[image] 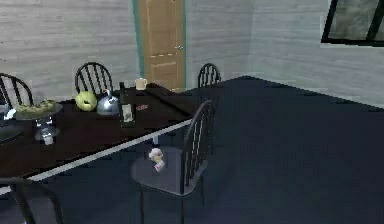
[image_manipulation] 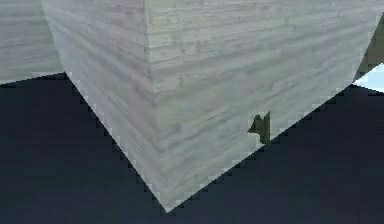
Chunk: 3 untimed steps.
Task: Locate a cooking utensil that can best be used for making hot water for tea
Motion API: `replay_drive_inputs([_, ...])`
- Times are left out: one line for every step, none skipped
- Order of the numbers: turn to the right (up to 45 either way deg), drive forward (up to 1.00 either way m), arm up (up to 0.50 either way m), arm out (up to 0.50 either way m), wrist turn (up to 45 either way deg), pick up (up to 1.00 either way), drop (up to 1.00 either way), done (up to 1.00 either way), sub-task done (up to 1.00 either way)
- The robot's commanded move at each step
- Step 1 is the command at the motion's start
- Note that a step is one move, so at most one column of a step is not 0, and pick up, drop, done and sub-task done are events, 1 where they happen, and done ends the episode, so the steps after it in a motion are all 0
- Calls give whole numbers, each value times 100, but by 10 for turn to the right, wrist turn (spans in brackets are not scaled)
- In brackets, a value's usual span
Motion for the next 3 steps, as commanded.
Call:
replay_drive_inputs([0, 15, 0, 0, 0, 0, 0, 0, 0])
replay_drive_inputs([-240, 0, 0, 0, 0, 0, 0, 0, 0])
replay_drive_inputs([0, 0, 0, 0, 0, 0, 0, 100, 0])
